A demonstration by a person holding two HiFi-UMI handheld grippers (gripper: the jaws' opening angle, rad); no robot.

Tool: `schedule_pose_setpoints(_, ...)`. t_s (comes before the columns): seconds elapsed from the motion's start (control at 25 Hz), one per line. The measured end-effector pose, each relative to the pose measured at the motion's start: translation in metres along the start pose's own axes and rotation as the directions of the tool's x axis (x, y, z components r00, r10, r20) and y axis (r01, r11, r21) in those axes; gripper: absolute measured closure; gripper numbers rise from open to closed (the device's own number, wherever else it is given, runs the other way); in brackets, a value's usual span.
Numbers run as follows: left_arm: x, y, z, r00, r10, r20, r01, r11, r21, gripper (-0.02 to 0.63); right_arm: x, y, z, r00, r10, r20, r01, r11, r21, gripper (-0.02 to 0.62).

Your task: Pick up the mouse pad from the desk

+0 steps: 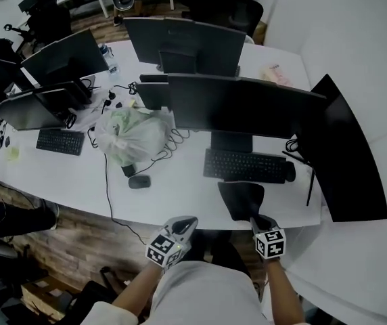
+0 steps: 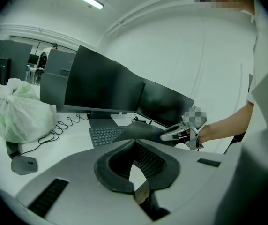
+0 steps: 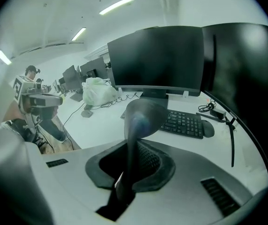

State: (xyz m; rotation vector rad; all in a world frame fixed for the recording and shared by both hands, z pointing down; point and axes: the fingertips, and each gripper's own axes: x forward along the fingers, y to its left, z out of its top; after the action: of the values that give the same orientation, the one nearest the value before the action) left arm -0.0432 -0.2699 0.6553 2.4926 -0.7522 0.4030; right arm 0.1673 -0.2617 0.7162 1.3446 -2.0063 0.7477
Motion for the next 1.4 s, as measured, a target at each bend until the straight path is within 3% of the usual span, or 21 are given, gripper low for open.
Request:
schedule_pose_setpoints(0.2,-0.011,-0.007,0.007,1.0,-0.004,0.015,0.003,1.0,0.01,0.591,-0.027,-0.003,0.023,0.998,-0.024,0.063,0.022,0.999,0.023,0.551)
schedule_pose_setpoints(0.56,-0.042,-0.035,0.019,0.996,0.062,0.069,-0.062,0.998,-0.002,0.591,-0.093,0.005,0.045,0.988,0.014,0.151,-0.022,0.999,0.049,0.549)
schedule_pose_setpoints(1.12,-0.097,-0.135,0.008,0.964,0.205,0.167,-0.202,0.979,-0.035,0.591,-0.209,0.024,0.016,0.954,0.111,0.278,-0.133,0.989,0.059,0.551)
schedule_pose_setpoints(1.4,-0.126,-0.186,0.004,0.95,0.229,0.213,-0.228,0.973,-0.028,0.591,-0.259,0.033,-0.003,0.932,0.129,0.338,-0.149,0.988,0.033,0.551)
